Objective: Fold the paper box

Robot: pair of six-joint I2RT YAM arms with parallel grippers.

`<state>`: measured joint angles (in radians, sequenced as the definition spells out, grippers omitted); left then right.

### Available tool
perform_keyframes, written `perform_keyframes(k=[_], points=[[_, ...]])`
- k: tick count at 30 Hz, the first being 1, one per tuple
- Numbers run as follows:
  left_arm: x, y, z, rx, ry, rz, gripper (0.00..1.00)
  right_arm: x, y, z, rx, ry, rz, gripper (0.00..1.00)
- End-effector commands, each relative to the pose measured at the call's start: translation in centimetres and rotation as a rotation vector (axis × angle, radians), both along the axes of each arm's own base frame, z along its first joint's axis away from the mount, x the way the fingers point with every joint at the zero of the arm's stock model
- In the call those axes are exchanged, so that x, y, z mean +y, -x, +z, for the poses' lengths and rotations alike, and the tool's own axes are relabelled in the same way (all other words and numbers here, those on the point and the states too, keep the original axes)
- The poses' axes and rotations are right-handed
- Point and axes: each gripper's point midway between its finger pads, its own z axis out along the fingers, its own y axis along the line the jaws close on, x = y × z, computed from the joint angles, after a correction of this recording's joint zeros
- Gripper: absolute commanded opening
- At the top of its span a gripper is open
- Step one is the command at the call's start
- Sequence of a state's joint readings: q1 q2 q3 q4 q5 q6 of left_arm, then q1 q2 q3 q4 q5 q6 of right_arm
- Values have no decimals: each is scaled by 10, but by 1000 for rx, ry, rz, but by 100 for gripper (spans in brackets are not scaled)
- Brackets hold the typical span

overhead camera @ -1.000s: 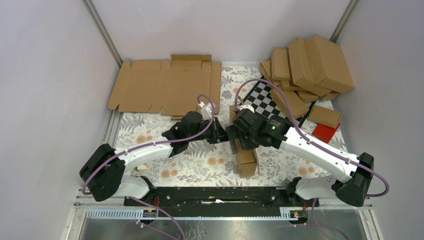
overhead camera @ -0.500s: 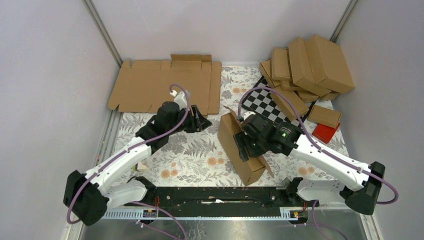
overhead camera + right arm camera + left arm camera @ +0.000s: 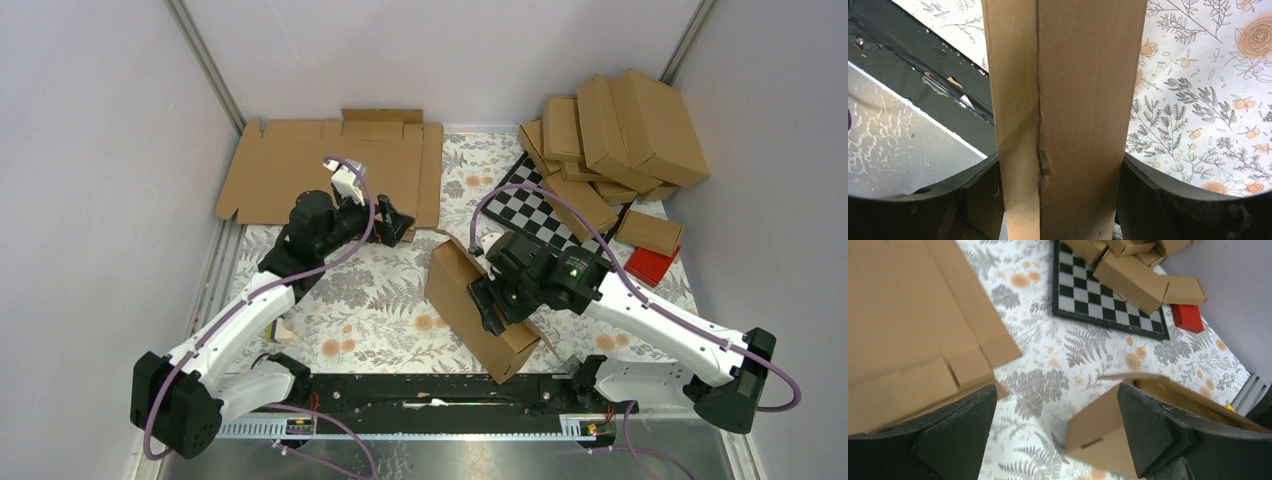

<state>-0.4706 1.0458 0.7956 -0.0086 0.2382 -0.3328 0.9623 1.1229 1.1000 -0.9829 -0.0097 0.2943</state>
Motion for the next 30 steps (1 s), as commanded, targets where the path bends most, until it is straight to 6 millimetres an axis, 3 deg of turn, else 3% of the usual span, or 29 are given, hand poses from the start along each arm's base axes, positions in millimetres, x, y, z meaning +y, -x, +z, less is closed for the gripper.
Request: perform_keyframes(k=[1,4,8,11,14,24,30], points=[[-25,-15,41,-222,49,-135,99,1,8,8,0,-28,68,74],[-46,-5,55,-313,108,-278,98,1,9,11,-6,-39,76,74],[-66,14,50,-342,124,-479,96,2,10,12,-4,-47,84,74],[-71,8,42,-295,100,-499,93,3,11,12,3,-49,94,74],[-77,15,37,-265,98,-574,86,3,11,12,3,-52,96,74],[-68,43,28,-252,82,-626,81,2,7,9,-12,-37,71,75],[-71,38,9,-230,2,-567,71,2,6,10,-15,-36,71,76]])
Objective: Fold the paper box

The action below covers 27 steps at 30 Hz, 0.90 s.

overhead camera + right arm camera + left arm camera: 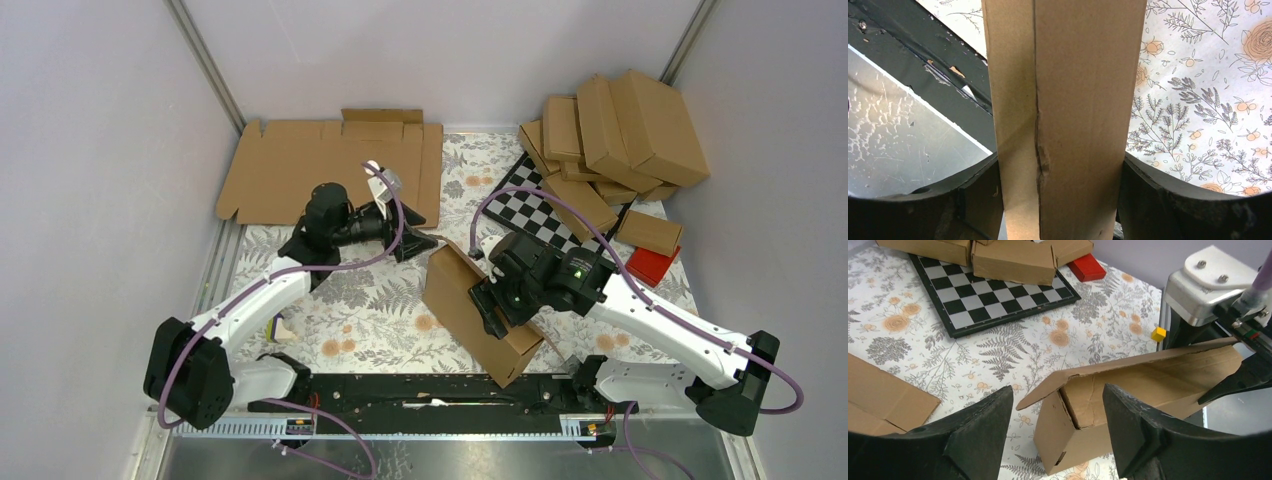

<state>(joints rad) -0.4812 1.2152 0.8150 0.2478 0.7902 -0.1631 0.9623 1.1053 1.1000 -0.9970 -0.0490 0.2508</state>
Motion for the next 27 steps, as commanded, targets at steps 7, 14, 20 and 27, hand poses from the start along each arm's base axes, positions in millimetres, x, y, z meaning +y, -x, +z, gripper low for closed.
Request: perform_keyframes(k=[7,14,20,27], points=[[-12,-5,-13,-39,-60,18,62,4,-2,6,-21,-19,15,77],[-19,-13,-20,-8,-88,40,47,3,-3,4,-21,-8,5,79],[-23,-16,-18,-5,-95,51,25,3,-5,4,-28,3,1,86],[-22,-16,1,-25,-103,99,0,-8,-23,6,-89,91,-65,95]])
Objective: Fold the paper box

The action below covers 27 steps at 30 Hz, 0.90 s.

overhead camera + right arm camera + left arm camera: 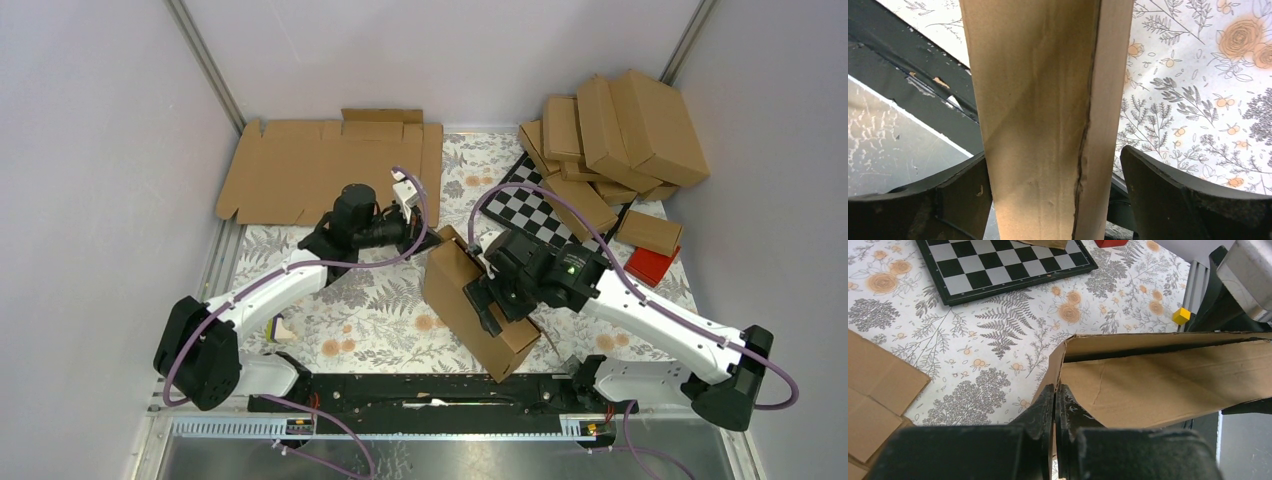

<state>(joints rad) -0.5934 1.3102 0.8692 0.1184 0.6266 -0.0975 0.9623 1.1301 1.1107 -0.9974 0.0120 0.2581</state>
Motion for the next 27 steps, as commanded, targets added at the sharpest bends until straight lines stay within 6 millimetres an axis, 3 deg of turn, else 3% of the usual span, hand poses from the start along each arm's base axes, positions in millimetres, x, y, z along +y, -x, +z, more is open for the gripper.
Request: perform_keyframes(k=[1,8,21,27], points=[[2,-12,43,-90,29,61,0,-4,-13,10,-55,50,-33,95],[0,-12,57,-42,21,116,0,-3,-16,10,-58,56,-49,95],[2,-14,45,166,-73,190,0,-13,-27,3,-100,134,-89,100],[0,-12,44,177,-73,182,0,1,-29,22,-128,34,-72,100]])
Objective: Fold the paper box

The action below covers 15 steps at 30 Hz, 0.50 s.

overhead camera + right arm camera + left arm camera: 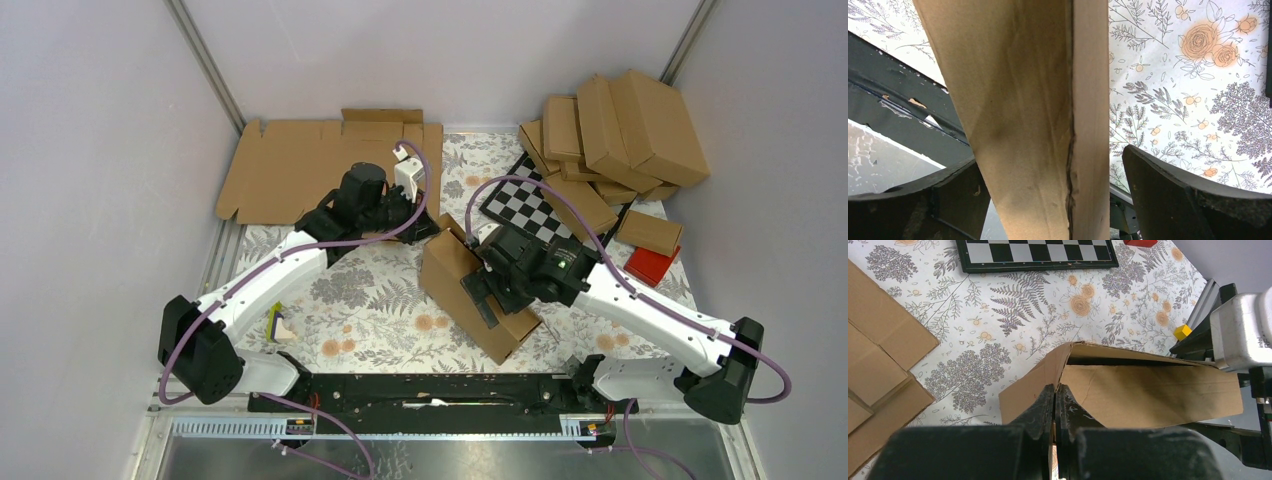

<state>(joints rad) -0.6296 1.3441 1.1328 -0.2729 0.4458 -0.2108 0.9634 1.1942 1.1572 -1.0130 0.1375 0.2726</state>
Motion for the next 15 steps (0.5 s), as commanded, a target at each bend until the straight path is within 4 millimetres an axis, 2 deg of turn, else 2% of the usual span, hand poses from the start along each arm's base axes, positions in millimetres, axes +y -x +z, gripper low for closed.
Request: perform_keyframes(k=[1,4,7,11,15], points=[[-5,-3,18,-15,34,12,0,9,-8,28,-70,-77,3,100],[-7,0,15,-17,38,0,0,15,-10,43,-95,-121,15,100],[-10,3,11,-26,37,-11,0,19,-12,47,-99,-129,20,100],[-11,5,6,-26,27,-15,0,21,-12,48,-94,-133,19,100],[-11,6,4,-34,30,-12,0,20,-9,40,-72,-122,20,100]])
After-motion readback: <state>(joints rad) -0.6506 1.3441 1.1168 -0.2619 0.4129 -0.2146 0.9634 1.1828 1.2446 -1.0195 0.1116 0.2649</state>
